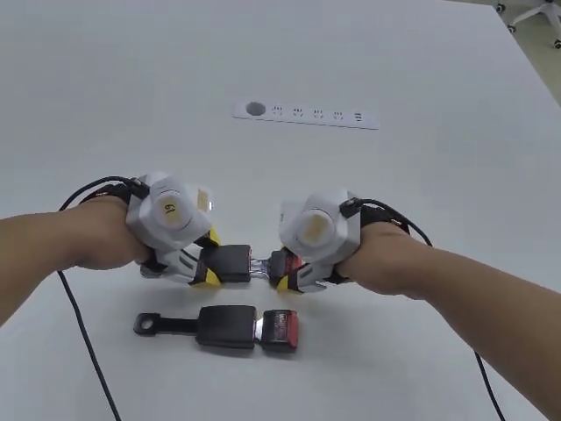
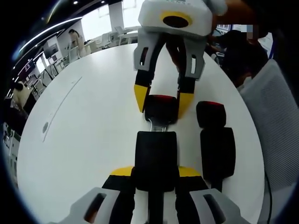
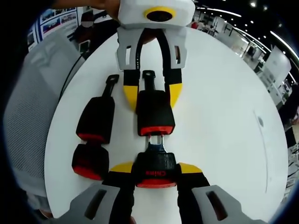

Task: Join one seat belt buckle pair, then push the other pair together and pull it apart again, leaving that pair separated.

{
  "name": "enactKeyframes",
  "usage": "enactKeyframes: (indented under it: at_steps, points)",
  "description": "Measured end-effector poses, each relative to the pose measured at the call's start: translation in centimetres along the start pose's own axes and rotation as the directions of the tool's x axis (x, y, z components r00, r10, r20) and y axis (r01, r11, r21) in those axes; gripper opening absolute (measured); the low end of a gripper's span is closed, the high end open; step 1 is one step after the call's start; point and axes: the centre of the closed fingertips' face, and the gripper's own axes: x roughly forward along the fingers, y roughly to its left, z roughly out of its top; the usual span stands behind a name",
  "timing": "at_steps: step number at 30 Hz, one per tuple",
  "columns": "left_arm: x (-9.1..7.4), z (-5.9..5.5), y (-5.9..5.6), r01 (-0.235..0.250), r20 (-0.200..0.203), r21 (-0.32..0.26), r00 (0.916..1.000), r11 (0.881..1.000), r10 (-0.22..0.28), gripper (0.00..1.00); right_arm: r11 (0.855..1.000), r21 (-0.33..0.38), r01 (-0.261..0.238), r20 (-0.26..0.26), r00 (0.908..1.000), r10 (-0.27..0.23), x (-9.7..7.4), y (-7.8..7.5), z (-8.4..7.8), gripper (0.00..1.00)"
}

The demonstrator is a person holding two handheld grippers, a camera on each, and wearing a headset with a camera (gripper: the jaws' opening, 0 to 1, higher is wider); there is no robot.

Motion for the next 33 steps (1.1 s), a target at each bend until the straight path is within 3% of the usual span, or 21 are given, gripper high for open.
enactKeyframes:
  at_steps: [8, 11, 20, 23, 33]
  points:
    - [0.0, 0.1, -0.2, 0.012, 0.019, 0.018, 0.9997, 1.000, -0.012, 0.33, 1.000, -0.010, -0.017, 0.015, 0.9997, 0.017, 0.4, -0.1, 0.1, 0.30]
    - [0.0, 0.2, -0.2, 0.019, 0.020, 0.028, 0.9996, 0.999, -0.020, 0.32, 1.000, -0.018, -0.018, 0.013, 0.9998, 0.018, -0.4, 0.3, 0.6, 0.30]
    - [-0.1, 0.2, -0.2, 0.020, 0.034, 0.026, 0.9992, 0.999, -0.021, 0.32, 1.000, -0.023, -0.019, 0.017, 0.9997, 0.020, 0.3, 0.0, 0.8, 0.29]
    - [-0.1, 0.2, -0.2, 0.022, 0.037, 0.028, 0.9990, 0.999, -0.023, 0.32, 1.000, -0.021, -0.021, 0.031, 0.9993, 0.022, 0.5, 0.2, 1.5, 0.29]
    - [0.0, 0.1, -0.1, 0.025, 0.041, 0.026, 0.9988, 0.999, -0.026, 0.32, 0.999, -0.035, -0.020, 0.010, 0.9997, 0.020, 0.9, 0.1, 1.8, 0.29]
